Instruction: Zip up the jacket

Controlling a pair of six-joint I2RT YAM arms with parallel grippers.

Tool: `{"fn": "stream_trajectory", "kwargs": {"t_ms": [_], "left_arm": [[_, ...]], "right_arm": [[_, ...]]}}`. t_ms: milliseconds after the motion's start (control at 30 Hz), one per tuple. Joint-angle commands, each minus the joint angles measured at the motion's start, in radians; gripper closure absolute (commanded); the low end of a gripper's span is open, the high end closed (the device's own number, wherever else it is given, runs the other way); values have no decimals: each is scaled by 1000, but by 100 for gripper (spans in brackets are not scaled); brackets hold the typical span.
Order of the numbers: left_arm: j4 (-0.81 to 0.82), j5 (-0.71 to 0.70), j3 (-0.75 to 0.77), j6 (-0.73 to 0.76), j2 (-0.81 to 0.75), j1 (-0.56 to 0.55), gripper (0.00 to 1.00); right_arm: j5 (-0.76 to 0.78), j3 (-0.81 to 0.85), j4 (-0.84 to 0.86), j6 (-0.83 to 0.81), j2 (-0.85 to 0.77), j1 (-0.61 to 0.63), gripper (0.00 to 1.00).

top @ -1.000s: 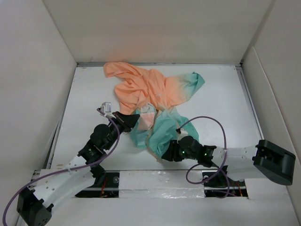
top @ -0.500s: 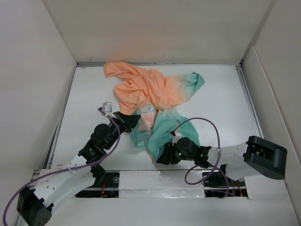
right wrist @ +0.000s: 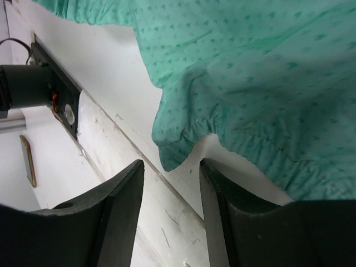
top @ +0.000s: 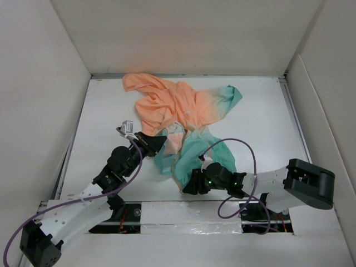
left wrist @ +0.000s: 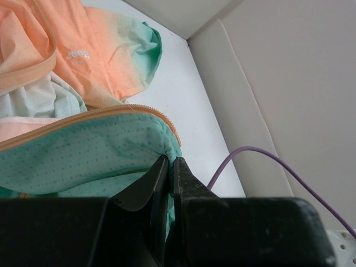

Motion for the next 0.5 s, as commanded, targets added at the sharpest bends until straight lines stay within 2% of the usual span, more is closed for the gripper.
{"fn": "stream_trajectory", "kwargs": {"t_ms": [0, 167, 467], "left_arm": [[55, 17, -11, 0, -7, 3, 100], [51, 33, -4, -2, -7, 3, 100], [43, 41, 2, 1, -7, 3, 100]], "right_arm": [[11, 28, 41, -1, 16, 15, 50], [12, 30, 135, 31, 93, 15, 51], [121, 7, 125, 74, 85, 4, 56]]}}
